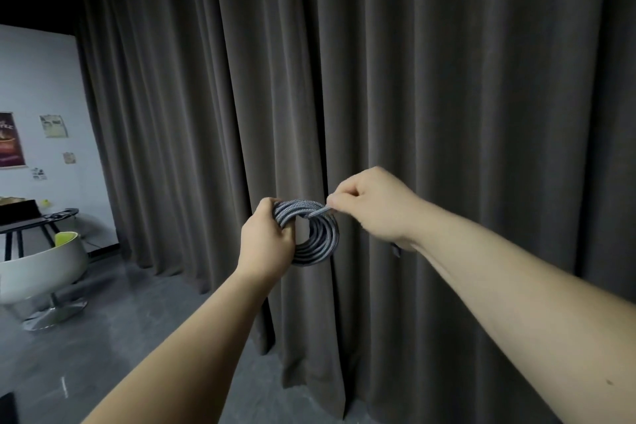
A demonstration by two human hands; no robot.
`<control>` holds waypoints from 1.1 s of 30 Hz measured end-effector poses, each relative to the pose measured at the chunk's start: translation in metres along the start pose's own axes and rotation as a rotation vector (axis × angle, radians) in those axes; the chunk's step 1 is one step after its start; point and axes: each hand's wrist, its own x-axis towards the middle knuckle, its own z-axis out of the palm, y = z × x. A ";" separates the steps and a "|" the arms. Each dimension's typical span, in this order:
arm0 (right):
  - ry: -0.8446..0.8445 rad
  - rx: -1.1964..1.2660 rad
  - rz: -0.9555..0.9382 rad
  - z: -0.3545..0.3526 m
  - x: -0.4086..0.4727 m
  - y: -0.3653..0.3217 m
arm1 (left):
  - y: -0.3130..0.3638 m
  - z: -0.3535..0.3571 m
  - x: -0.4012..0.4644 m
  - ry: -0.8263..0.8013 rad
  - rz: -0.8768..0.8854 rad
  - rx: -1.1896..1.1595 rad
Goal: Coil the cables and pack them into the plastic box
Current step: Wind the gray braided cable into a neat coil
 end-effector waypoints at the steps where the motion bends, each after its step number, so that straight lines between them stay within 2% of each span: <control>1: 0.022 0.115 0.035 -0.002 0.000 0.005 | 0.001 -0.001 0.001 -0.017 0.001 -0.012; 6: -0.016 0.551 0.189 -0.013 0.003 0.035 | 0.006 -0.009 0.000 -0.215 -0.072 -0.248; 8: -0.003 0.626 0.210 -0.015 0.002 0.043 | 0.011 -0.009 -0.004 -0.271 -0.071 -0.320; 11: 0.029 0.671 0.210 -0.010 0.002 0.051 | 0.017 -0.008 -0.004 -0.240 -0.092 -0.346; 14: 0.099 0.532 0.116 -0.006 0.000 0.055 | 0.017 -0.006 -0.002 -0.140 -0.121 -0.329; 17: 0.222 0.130 -0.060 -0.003 0.000 0.055 | 0.017 -0.002 -0.002 -0.080 -0.177 -0.385; 19: 0.294 -0.043 -0.143 0.003 0.000 0.056 | 0.018 0.002 -0.003 -0.055 -0.228 -0.480; 23: 0.320 -0.043 -0.142 0.013 -0.006 0.051 | 0.024 0.009 -0.003 0.003 -0.287 -0.587; 28: 0.132 -0.034 -0.071 0.021 -0.010 0.048 | 0.034 0.017 -0.007 0.022 -0.335 -0.749; 33: 0.111 0.120 -0.071 0.018 -0.004 0.043 | 0.037 0.022 -0.010 -0.016 -0.324 -0.964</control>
